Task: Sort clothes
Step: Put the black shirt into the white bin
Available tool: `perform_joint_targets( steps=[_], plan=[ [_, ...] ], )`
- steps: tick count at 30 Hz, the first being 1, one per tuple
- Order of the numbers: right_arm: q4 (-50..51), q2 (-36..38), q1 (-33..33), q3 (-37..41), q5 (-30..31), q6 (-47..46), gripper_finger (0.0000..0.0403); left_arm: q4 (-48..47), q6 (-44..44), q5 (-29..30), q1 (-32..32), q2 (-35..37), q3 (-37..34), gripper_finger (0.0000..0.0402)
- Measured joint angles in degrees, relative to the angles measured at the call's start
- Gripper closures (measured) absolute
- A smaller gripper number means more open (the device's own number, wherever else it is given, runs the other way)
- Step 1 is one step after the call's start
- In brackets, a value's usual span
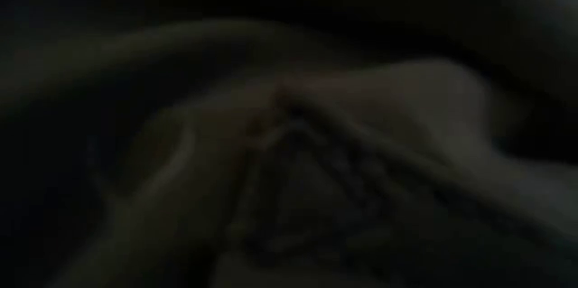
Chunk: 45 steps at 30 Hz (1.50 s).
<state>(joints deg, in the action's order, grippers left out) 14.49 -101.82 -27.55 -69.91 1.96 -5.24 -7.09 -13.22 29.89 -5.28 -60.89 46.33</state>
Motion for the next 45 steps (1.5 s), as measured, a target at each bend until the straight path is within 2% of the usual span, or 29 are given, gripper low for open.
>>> perform_joint_targets(
  steps=[4, 7, 11, 15, 16, 17, 22, 27, 31, 39, 45],
  plan=[
    [2.28, -2.58, 1.80, -0.57, -0.11, 1.11, 0.0086, -0.07, -0.19, 0.00, 0.00, -0.02, 0.00, 0.0213],
    [3.52, -3.36, 2.83, -0.73, -0.26, 1.21, 0.0124, -0.09, -0.34, 0.00, 0.00, -0.02, 0.00, 0.0213],
    [4.53, -3.78, 3.25, -0.73, 1.02, 2.65, 0.0213, -0.09, -0.67, 0.00, 0.00, -0.02, 0.00, 0.0213],
    [6.52, -1.83, 3.17, -0.70, 4.68, 5.07, 0.0342, -0.07, -0.69, 0.00, 0.00, -0.02, 0.00, 0.0213],
    [7.45, -0.75, 3.17, -0.68, 5.21, 5.72, 0.0366, -0.11, -0.71, 0.00, 0.00, -0.02, 0.00, 0.0213],
    [8.10, 0.46, 3.21, -0.67, 5.67, 6.08, 0.0374, -0.11, -0.71, -0.02, 0.00, -0.02, 0.00, 0.0213],
    [10.66, 8.91, 3.17, -0.66, 13.09, 6.82, 0.0350, -0.15, -0.77, -0.01, 0.00, -0.02, 0.00, 0.0213],
    [10.76, 18.44, 3.94, -0.87, 20.46, 9.70, 0.0372, -0.07, -0.51, -0.01, 0.00, -0.02, -0.02, 0.0213],
    [11.01, 23.50, 5.52, -3.57, 24.30, 11.98, 0.0372, -0.02, -0.51, -0.02, 0.00, -0.02, -0.02, 0.0213],
    [7.87, 25.81, 11.50, -15.13, 28.53, 21.13, 0.0369, -0.09, -0.49, -0.02, 0.00, -0.02, -0.02, 0.0213],
    [-5.47, 25.58, 18.76, -24.30, 25.99, 29.30, 0.0369, -0.04, -1.00, -0.02, 0.00, -0.02, -0.02, 0.0213]
  ],
)
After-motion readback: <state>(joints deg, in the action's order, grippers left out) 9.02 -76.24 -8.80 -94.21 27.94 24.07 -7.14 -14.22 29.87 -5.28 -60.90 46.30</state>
